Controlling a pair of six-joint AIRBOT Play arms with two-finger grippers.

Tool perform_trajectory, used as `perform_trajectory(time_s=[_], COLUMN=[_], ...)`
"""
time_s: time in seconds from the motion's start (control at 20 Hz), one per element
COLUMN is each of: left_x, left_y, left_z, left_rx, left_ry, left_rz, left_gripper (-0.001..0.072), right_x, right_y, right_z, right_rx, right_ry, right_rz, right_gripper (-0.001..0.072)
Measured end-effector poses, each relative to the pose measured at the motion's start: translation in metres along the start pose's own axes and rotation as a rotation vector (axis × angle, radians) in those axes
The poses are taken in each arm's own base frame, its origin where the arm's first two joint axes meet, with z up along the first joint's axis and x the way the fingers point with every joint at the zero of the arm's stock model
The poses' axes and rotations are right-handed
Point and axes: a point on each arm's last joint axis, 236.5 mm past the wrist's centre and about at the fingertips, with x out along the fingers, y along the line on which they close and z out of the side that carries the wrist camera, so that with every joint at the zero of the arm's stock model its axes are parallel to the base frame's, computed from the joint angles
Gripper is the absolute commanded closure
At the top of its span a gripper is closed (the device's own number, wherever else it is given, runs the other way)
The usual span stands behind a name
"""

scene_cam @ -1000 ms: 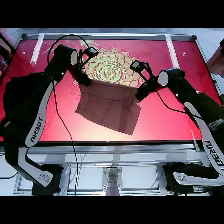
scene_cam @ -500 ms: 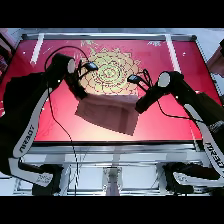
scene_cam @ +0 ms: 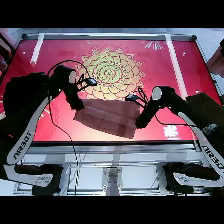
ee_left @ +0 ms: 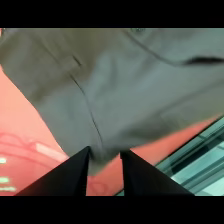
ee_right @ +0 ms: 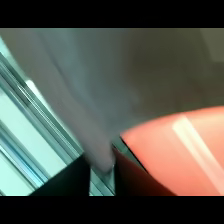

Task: Fold the clothes and pants, and hang the long-sleeved shirts on hangers.

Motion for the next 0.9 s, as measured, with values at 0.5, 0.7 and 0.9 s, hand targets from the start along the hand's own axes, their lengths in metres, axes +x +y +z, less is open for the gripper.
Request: perform_trajectory(time_s=[0.5,0.7,0.9], left_x=[-0.009,-0.029,-0.057], left_y=[-0.02,0.004,0.044], left_z=[-0.005,-0.023,-0.065], left_rx=[0.005,-0.127,-0.394], left_ry=[-0.001,-0.054,-0.151], left_rz=[-0.064,-0.031,-0.013], left_gripper=[0.0344,0.0342,0.002], right_x=[-0.018,-0.062,-0.105], right_y=[0.01,-0.006,-0.037], right_z=[-0.006,0.006,0.0], right_rx=[0.043,0.132,0.284], right_ry=[-0.004,-0.199,-0.437], right_rz=[0.04,0.028,0.094], right_gripper=[0.0239,0.0141,0.0089])
